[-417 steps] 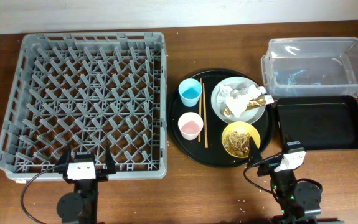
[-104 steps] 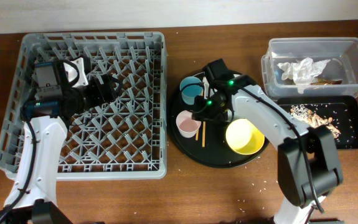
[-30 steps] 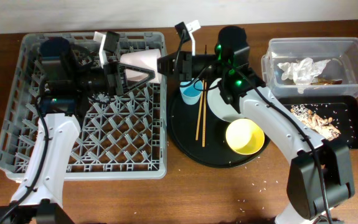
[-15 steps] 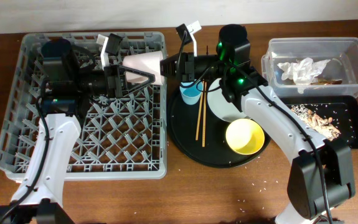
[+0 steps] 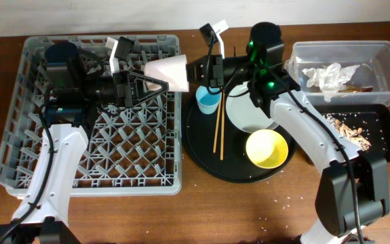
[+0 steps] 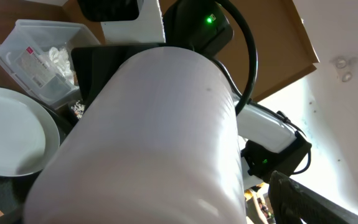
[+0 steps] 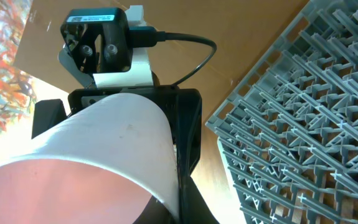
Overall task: Sort waste into correct bins and load items into the dishwasher rack
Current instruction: 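Pass the pink cup from right gripper to left gripper above the rack, then lower the pink cup upside down into the rack with left gripper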
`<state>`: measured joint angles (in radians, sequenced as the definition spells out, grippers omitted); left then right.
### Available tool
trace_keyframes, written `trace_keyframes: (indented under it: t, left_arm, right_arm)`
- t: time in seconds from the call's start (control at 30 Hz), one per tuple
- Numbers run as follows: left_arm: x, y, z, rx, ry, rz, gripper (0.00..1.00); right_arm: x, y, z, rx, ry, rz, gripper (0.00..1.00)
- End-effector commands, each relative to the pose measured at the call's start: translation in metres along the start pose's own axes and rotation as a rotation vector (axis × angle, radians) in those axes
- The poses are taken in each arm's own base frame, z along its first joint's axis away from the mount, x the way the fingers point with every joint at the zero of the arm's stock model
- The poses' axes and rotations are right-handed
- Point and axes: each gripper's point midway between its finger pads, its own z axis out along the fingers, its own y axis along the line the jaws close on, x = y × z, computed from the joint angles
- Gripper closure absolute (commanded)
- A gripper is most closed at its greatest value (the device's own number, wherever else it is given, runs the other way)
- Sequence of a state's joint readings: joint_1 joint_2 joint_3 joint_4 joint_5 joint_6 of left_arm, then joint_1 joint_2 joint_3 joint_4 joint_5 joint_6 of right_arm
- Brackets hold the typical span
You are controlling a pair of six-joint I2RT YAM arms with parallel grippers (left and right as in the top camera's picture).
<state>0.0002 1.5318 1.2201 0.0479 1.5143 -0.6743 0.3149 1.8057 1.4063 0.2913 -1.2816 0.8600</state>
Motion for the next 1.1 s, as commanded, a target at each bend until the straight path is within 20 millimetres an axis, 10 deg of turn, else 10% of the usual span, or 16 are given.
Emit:
trace_keyframes:
  t: [0.0, 0.4, 0.6, 0.7, 0.73, 0.77, 0.8, 1.07]
  left_arm:
    - [-0.001, -0.007, 0.001, 0.01, 0.008, 0.035, 0.07]
    - [0.0, -0.007, 0.001, 0.01, 0.008, 0.035, 0.11]
    - [0.0, -0.007, 0.001, 0.01, 0.008, 0.035, 0.38]
    - [-0.001, -0.007, 0.001, 0.01, 0.008, 0.036, 0.46]
    - [-0.001, -0.007, 0.001, 0.01, 0.008, 0.035, 0.46]
    - [-0.001, -0.007, 0.001, 0.01, 0.008, 0.037, 0.46]
    - [-0.002, -0.008, 0.001, 0.011, 0.007, 0.062, 0.49]
    - [-0.025, -0.012, -0.015, -0.035, -0.06, 0.184, 0.54]
  right_arm:
    - [0.008, 0.006, 0.0, -0.038, 0.044, -0.006, 0.96]
    - [0.017, -0.003, 0.01, -0.008, 0.056, 0.001, 0.96]
    - [0.016, -0.004, 0.01, -0.004, 0.049, -0.006, 0.95]
    - [0.015, -0.004, 0.01, 0.0, 0.045, -0.006, 0.71]
    - [0.015, -0.004, 0.01, 0.0, 0.045, -0.006, 0.53]
    - [0.014, -0.005, 0.009, 0.001, 0.043, -0.006, 0.11]
    - [0.012, -0.006, 0.005, 0.006, 0.037, -0.008, 0.02]
    - [-0.008, -0.048, -0.087, 0.127, -0.076, -0.014, 0.02]
